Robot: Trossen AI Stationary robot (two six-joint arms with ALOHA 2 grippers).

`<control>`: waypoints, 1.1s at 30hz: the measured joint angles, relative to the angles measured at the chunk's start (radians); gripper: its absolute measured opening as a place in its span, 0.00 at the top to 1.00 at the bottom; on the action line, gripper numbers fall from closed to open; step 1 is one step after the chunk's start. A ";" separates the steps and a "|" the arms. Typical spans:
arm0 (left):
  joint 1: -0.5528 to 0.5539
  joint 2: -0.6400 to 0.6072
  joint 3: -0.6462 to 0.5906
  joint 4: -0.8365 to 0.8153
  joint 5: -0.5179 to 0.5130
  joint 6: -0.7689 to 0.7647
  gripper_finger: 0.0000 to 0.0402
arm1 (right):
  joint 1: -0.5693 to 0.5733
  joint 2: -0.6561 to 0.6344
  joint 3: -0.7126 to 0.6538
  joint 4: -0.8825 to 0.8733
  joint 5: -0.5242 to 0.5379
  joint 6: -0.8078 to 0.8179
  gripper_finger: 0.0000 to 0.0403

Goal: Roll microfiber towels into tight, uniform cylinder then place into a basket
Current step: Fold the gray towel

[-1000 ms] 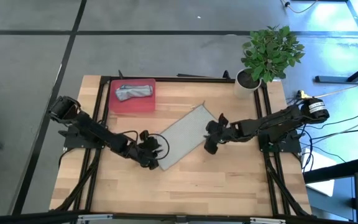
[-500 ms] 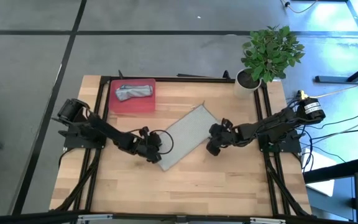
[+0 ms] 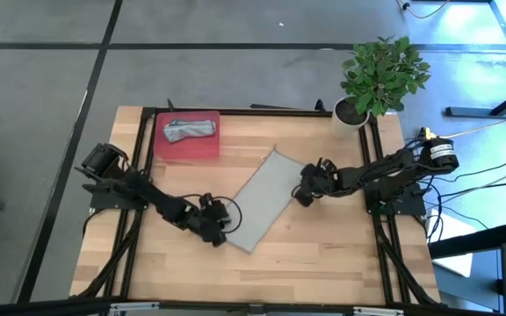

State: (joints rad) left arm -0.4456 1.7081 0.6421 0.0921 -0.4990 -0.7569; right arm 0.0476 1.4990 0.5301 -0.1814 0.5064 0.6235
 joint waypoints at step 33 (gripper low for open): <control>0.035 0.014 -0.002 0.090 0.012 0.059 0.77 | 0.136 0.134 0.150 0.286 -0.351 -0.032 0.56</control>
State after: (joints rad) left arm -0.4105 1.7218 0.6406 0.1821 -0.4874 -0.6974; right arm 0.1837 1.6326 0.6804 0.1044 0.1553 0.5920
